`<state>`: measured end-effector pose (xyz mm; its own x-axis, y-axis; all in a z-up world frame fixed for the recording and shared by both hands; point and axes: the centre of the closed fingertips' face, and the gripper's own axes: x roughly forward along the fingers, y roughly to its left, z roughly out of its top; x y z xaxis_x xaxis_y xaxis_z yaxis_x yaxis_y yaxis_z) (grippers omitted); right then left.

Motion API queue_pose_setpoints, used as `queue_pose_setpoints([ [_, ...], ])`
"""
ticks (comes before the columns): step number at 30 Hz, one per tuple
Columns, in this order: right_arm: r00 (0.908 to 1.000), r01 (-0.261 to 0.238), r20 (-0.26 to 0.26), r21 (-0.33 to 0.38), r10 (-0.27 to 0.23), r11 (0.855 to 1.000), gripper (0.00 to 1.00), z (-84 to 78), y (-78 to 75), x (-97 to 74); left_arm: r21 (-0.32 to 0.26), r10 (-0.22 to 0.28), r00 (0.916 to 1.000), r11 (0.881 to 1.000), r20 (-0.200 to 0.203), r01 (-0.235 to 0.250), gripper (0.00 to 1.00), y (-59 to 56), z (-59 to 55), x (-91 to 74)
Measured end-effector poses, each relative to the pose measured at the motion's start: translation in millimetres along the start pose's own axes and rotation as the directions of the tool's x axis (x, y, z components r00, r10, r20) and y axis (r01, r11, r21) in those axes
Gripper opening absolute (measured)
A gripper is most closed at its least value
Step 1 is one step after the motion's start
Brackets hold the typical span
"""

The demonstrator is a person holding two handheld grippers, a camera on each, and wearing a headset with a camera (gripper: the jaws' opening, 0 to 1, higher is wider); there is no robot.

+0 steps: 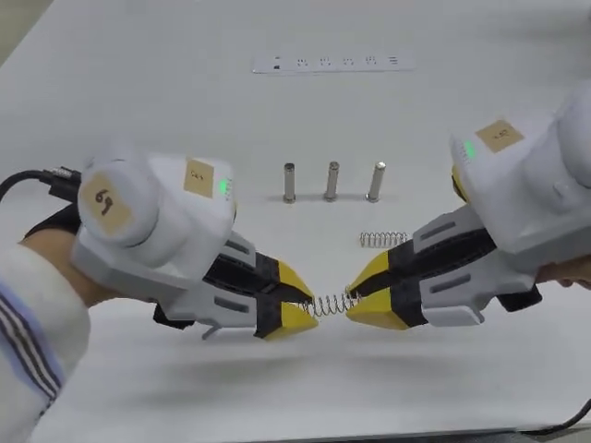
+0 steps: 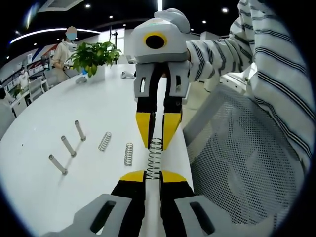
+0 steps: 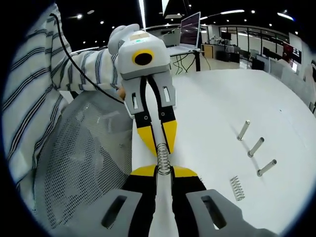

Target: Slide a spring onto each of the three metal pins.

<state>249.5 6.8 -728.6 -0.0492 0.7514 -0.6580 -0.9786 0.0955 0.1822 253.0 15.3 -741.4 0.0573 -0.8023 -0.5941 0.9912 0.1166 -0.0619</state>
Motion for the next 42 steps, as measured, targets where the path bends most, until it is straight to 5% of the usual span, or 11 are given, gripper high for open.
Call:
queue_pose_setpoints([
  [6,0.998,-0.002,-0.062,0.072,0.007,0.997,0.08,-5.6,-2.8,-1.5,-0.006,0.0,0.9999,1.0,0.012,0.0,0.02,-2.6,1.0,7.2],
  [16,0.9941,0.012,-0.109,0.085,-0.003,0.996,0.08,-6.9,-4.1,-8.2,-0.04,0.029,0.9972,0.999,0.069,-0.026,0.02,-1.9,4.2,14.8],
  [29,0.9816,0.034,-0.189,0.017,-0.03,0.999,0.08,-6.9,-1.6,-17.7,-0.061,0.053,0.9913,0.997,0.121,-0.046,0.02,-4.9,10.7,30.0],
  [37,0.9682,0.049,-0.244,-0.034,-0.056,0.998,0.07,-4.1,4.5,-21.7,-0.057,0.062,0.9773,0.997,0.202,-0.051,0.01,-7.8,22.6,34.5],
  [42,0.9593,0.045,-0.276,-0.066,-0.061,0.997,0.07,-5.4,4.4,-23.4,-0.057,0.059,0.9754,0.997,0.213,-0.048,0.02,-8.6,23.7,37.3],
])
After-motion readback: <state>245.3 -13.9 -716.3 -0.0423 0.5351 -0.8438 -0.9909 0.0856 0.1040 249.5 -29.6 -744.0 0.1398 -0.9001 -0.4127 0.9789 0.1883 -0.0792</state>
